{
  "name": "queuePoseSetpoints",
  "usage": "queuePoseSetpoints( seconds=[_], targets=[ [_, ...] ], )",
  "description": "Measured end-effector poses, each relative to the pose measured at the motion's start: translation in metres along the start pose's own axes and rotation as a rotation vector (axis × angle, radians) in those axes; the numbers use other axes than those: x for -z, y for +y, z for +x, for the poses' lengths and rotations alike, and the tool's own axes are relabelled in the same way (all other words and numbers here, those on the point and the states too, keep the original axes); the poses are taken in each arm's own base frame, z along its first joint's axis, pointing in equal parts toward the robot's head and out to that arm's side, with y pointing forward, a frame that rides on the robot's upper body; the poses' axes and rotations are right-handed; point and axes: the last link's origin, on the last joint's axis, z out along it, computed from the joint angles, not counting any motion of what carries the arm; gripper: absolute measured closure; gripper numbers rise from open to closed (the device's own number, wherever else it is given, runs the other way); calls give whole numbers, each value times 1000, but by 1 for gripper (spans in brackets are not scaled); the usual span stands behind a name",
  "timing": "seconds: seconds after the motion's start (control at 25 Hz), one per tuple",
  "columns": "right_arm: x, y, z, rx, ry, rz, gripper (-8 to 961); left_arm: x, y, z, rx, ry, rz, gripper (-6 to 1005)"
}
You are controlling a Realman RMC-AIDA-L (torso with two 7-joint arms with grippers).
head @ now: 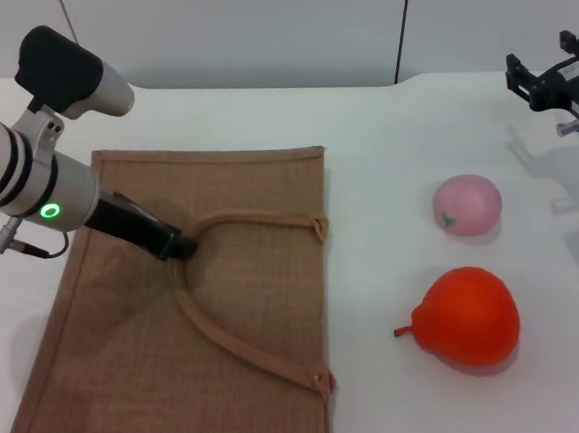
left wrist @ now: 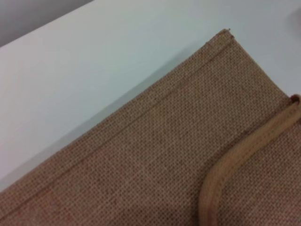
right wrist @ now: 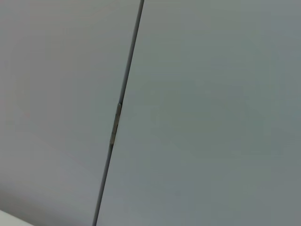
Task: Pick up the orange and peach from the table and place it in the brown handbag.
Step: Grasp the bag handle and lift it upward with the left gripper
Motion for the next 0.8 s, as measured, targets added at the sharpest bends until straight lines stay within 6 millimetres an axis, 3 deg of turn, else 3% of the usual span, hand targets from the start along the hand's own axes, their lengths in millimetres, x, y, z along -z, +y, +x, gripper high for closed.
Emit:
queuePoseSetpoints(
  seconds=[0.08, 0.8],
  targets=[
    [0, 0, 0, 0, 0, 0, 213, -1, 0, 1, 3, 3, 0, 651],
    [-2, 1, -3, 0, -8, -3, 213, -16, 7, 13, 2, 6, -31, 803]
  ],
)
